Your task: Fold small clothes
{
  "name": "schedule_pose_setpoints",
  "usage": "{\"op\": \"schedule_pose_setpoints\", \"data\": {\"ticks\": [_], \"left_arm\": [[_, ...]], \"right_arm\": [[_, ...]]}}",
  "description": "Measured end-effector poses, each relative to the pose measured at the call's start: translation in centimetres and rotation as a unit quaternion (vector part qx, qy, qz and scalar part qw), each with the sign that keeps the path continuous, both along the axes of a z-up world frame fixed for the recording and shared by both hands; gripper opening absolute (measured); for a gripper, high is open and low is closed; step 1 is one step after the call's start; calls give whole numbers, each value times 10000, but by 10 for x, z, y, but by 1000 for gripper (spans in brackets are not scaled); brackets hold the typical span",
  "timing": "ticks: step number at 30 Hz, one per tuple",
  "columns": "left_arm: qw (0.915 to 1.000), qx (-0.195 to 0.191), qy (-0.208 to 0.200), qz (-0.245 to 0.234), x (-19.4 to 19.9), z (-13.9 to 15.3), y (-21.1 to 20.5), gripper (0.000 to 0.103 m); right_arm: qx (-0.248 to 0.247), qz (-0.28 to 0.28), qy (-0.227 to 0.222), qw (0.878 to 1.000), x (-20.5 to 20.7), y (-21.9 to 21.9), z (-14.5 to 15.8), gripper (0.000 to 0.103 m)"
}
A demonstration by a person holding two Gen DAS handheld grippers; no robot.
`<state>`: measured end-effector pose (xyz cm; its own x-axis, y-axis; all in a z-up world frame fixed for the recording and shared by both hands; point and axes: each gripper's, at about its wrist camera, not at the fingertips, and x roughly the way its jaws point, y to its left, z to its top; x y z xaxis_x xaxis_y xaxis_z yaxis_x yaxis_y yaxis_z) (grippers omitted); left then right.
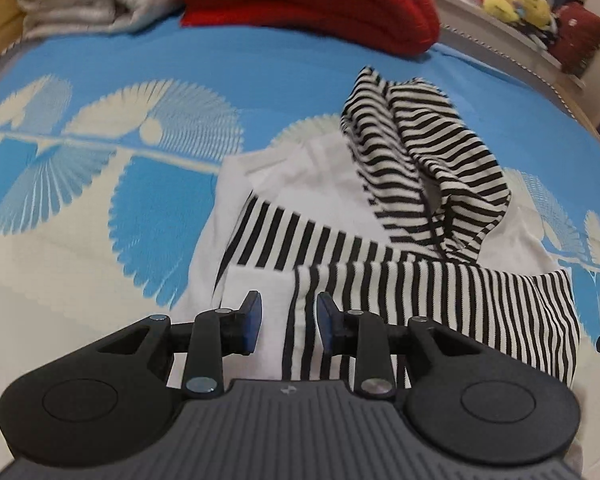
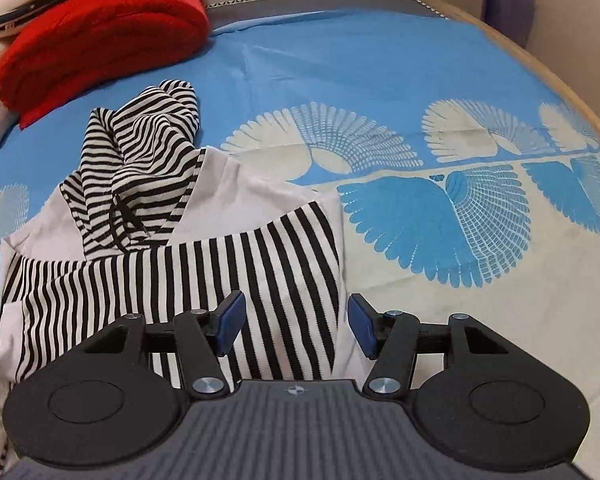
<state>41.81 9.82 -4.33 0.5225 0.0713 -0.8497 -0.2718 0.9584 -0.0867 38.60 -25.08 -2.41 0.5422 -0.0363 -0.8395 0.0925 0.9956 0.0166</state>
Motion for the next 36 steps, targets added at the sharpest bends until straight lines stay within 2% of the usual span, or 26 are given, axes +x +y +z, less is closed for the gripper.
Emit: {"op": "schedule_pose_setpoints", "data": {"ticks": [8,18,20,23,25,27,32,36], "left_arm": [[9964,559,-339,-548,1,7,-21,33],[9922,794,-698,-666,4,12,-35,32],[9908,874,-780,-685,4,14,-37,30],[9885,1004,-893,-692,4,16,-40,20],[9865,1083,-1006,-709,3,18,-41,9],[9841,1190,-1100,-725,3,23,-42,6],[9863,957,-1236,-525,7,41,-34,6],[9877,841,-1256,-406,32,52,-28,6]], "right_arm": [[9,-38,31,10000,-7,-11,3,58],[62,9,91,9999,-10,-23,4,59],[71,-2,98,9999,-11,-25,4,59],[112,0,112,9999,-12,-30,5,59],[133,5,104,9999,-13,-31,6,59],[148,29,98,9998,-13,-34,7,59],[240,20,121,9996,-11,-38,11,59],[249,140,60,9996,-8,-34,18,60]]}}
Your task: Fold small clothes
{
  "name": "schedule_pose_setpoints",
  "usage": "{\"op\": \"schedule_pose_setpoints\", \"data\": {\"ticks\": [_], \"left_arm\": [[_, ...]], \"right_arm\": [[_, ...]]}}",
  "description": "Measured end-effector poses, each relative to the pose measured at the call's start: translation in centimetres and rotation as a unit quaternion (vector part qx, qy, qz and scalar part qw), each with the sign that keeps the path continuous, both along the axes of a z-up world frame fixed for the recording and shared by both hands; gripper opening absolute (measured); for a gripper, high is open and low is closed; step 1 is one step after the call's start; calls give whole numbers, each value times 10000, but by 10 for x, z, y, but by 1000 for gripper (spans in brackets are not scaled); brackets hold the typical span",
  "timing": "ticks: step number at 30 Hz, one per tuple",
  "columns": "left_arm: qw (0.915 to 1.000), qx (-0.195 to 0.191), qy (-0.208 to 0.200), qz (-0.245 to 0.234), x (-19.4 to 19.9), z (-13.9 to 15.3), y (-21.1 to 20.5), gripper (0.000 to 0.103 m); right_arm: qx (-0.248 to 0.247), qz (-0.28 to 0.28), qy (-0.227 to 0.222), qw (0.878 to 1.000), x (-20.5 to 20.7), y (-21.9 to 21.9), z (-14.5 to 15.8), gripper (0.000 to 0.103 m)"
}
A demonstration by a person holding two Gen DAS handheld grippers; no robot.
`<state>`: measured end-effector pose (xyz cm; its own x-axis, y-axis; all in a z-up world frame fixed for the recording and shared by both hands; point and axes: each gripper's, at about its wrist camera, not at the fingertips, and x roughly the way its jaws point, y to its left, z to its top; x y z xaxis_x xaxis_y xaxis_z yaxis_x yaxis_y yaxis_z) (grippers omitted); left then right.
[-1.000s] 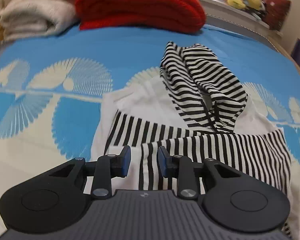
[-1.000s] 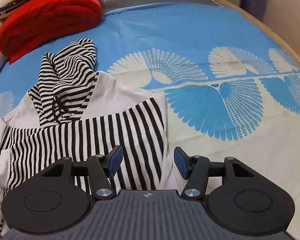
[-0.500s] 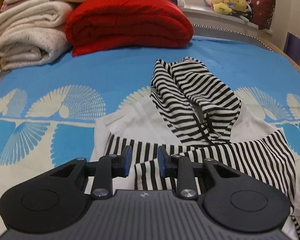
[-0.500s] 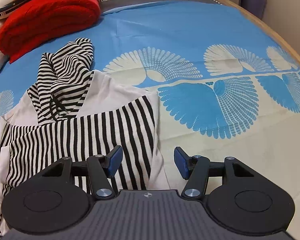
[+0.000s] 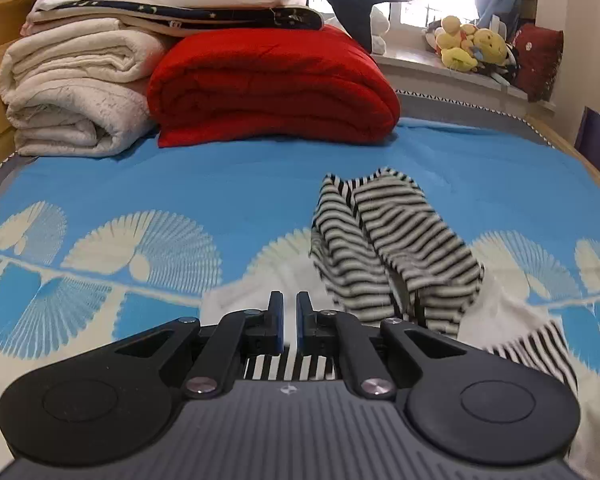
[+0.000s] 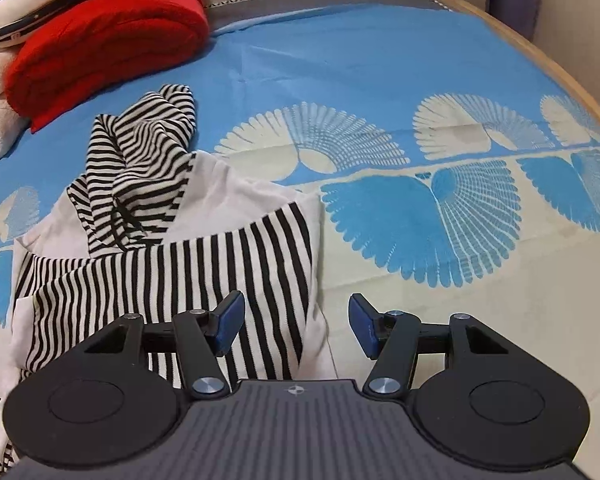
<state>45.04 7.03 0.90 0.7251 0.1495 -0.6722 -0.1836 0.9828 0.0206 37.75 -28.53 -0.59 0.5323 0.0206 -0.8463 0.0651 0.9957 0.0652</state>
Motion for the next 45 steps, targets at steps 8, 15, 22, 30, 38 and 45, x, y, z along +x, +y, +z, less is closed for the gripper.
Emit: {"op": "schedule_pose_setpoints", "data": {"ticks": [8,15,22,30,38,45], "left_arm": [[9998,-142,108,26,117,-8,6,6],[9984,-477,303,-8,241,-48,13,8],[9944,-763,671,290,338,-92,17,55],[9941,-419,931,-375,350,-111,5,4],[9811,-381,-491,-1834,178,-15,-11,4],[9558,-940,285,-2771,-56,-12,-8,5]], "right_arm": [[-551,175,-167,9982,5,7,4,62],[-753,239,-83,9968,13,9,-4,64],[-793,217,101,9966,23,10,-18,64],[-781,281,134,9965,26,11,-18,64],[-519,140,-72,9985,23,6,1,64],[-4,-438,-433,9981,20,-11,25,64]]}}
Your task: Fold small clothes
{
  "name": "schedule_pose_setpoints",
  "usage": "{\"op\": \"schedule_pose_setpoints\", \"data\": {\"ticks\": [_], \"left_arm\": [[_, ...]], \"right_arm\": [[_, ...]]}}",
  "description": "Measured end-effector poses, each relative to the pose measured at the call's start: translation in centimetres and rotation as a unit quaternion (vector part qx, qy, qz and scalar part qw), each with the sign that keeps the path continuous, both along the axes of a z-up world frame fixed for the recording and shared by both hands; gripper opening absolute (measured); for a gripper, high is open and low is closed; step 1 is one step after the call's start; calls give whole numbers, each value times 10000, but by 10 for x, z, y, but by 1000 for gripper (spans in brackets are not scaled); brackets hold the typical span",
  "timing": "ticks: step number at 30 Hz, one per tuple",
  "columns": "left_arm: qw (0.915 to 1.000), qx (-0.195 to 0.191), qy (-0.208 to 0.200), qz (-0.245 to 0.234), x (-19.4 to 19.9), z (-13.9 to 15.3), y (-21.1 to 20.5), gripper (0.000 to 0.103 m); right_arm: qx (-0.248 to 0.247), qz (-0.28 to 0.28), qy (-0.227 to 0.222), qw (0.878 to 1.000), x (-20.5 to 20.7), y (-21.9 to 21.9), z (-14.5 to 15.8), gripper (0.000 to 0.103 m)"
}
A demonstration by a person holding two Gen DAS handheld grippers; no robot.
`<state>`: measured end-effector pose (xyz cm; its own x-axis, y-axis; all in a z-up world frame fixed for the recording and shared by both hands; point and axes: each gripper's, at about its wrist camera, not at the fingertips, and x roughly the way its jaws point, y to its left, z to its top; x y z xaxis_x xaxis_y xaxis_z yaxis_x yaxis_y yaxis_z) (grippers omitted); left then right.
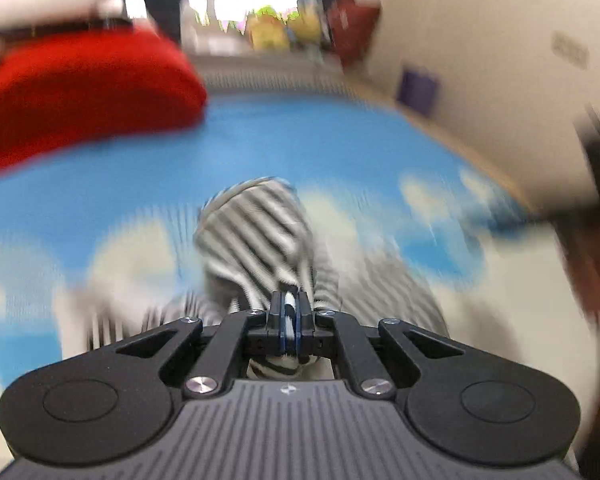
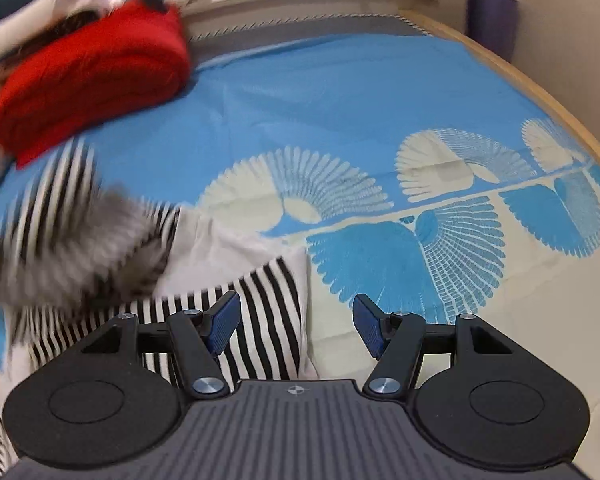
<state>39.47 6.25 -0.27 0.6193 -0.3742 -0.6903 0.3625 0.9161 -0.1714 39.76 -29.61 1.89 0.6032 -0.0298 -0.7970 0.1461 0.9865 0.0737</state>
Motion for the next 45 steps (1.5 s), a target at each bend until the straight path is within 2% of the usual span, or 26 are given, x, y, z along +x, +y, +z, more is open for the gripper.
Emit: {"op": "schedule_pose_setpoints", "data": {"ticks": [2,3,5,6,7,9,12,14,16,18,20,21,26,27,28,30,32,33,35,36,37,41,45], "left_arm": [[9984,146,544,7,-32,-3,8,7],[9978,226,588,215,-38,0,13,9],[9929,97,730,937,-32,7,27,23],[9876,-129,862,1305,-26,7,36,27],[9809,-385,961,1649,-19,4,45,27],[9631,-852,1170,2269,-5,-13,58,27],[9358,-1045,1814,2837,15,-43,66,27],[9239,-1218,2186,2893,16,-55,70,30],[9177,-1218,2435,2892,22,-66,69,43],[9140,-1043,2534,2992,25,-74,68,43],[9100,-1032,2637,3029,26,-82,67,43],[9082,-1076,2679,3030,26,-83,67,43],[9106,-943,2716,2970,26,-86,62,40],[9095,-977,2729,2981,27,-87,62,33],[9089,-1006,2739,2978,28,-89,62,22],[9137,-903,2713,2889,30,-89,60,9],[9185,-837,2647,2817,30,-85,61,4],[9191,-855,2633,2803,29,-84,62,3],[9192,-903,2609,2807,28,-82,66,2],[9195,-927,2590,2810,28,-80,67,2],[9193,-963,2570,2822,27,-79,69,2],[9182,-1129,2427,2921,27,-72,76,1],[9184,-1306,2155,3051,29,-60,79,1]], "right_arm": [[148,-179,-137,9996,-3,-5,6,64],[235,-261,-200,9992,-5,-7,9,63],[441,-394,-295,9978,-10,-11,13,62],[547,-425,-345,9970,-12,-11,13,55],[637,-423,-372,9964,-14,-10,13,43],[993,-383,-360,9937,-15,-8,9,33],[1440,-221,-167,9892,-14,2,-2,33],[1734,-22,74,9848,-9,12,-14,35],[2003,94,291,9792,-5,23,-24,35],[2183,138,482,9746,0,35,-34,36],[2230,201,539,9731,5,48,-41,37],[2222,257,521,9733,7,56,-43,40],[2223,708,422,9715,15,92,-50,53],[2183,820,439,9714,17,100,-53,55],[2137,905,454,9716,17,106,-55,56],[1970,1056,517,9733,18,119,-61,56],[1786,1099,571,9761,18,126,-67,55],[1731,1125,573,9768,18,129,-69,51],[1756,1249,572,9748,17,132,-72,29],[1799,1315,568,9732,17,133,-72,11],[1844,1361,541,9719,15,133,-72,5],[2091,1351,318,9680,11,125,-62,1],[2510,1217,-112,9602,0,99,-34,0]]}}
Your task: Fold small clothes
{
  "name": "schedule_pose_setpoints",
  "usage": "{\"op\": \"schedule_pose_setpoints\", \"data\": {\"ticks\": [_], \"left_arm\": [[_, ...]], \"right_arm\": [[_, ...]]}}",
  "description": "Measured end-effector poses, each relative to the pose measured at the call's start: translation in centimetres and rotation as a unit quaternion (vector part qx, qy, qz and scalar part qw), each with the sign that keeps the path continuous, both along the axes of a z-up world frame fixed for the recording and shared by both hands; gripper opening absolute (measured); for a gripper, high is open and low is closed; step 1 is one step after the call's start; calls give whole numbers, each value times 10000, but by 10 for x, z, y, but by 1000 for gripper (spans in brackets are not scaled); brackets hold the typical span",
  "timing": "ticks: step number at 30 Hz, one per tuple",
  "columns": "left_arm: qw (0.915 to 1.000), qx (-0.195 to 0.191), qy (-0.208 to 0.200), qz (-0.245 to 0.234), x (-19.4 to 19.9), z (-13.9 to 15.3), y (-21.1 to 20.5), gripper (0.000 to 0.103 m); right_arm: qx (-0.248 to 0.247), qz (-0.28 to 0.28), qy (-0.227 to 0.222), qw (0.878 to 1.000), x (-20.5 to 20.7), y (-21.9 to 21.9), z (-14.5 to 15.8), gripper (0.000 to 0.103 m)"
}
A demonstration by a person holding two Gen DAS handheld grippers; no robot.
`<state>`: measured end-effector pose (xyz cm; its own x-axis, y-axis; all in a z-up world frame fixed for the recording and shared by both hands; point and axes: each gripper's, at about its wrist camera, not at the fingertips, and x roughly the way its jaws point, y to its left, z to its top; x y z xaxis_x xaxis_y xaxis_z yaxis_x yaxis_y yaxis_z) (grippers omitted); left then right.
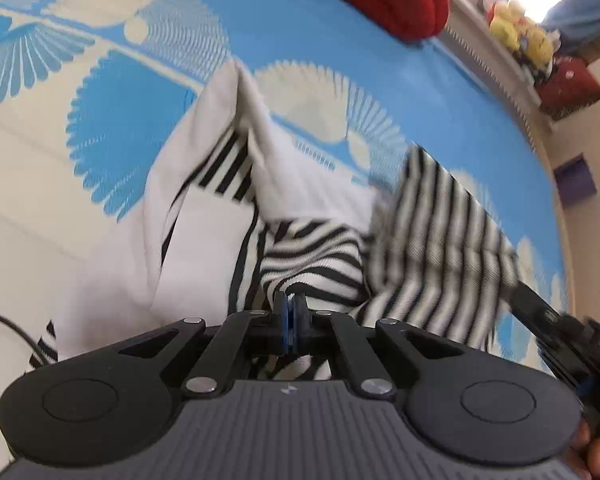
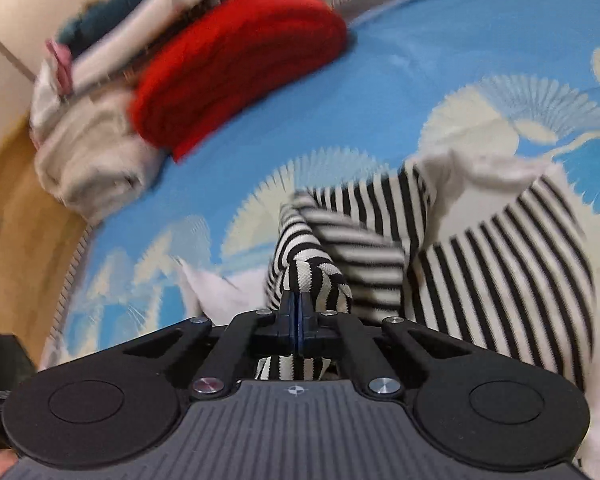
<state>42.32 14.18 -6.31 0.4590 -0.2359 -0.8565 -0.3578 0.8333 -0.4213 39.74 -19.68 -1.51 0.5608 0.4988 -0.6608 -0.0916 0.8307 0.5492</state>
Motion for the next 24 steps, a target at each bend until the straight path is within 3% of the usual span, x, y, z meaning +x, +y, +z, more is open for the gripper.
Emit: {"op": "schedule_pose_setpoints", "data": {"ticks": [2,5,7,9,10,11,12,14,15,17,19,24], "left_arm": [[9993,-40,-330,150,0,10,2,1],[9902,-110,-1350,348,-6,39,5,1],[9767,-77,-2117,328,-15,62,7,1],[9728,17,-2304,254,-18,70,9,1],[9790,130,-2025,210,-16,66,10,2],[9884,274,-1491,125,-11,54,11,2],[9964,373,-757,-34,-5,36,12,5],[9990,407,149,-81,-3,7,17,6],[9990,353,261,103,-6,2,22,9],[9993,136,183,288,-8,5,30,28],[9991,40,23,421,-10,12,32,57],[9953,-420,403,771,-8,-4,36,60]], "right_arm": [[140,-70,-208,9997,-8,-14,16,0],[507,-74,-314,9982,-21,-34,37,0],[621,337,-447,9965,-32,-43,52,0],[653,1330,-165,9888,-42,-44,55,0],[639,1850,145,9806,-46,-41,50,0],[435,2284,330,9720,-51,-37,45,0],[-121,2645,243,9640,-60,-29,44,3],[-822,2808,193,9560,-65,-22,40,6],[-916,2641,220,9599,-61,-26,37,12],[-882,2000,344,9752,-48,-43,35,25],[-831,1103,426,9895,-35,-60,32,51],[-487,-322,992,9934,-11,-79,-4,57]]}}
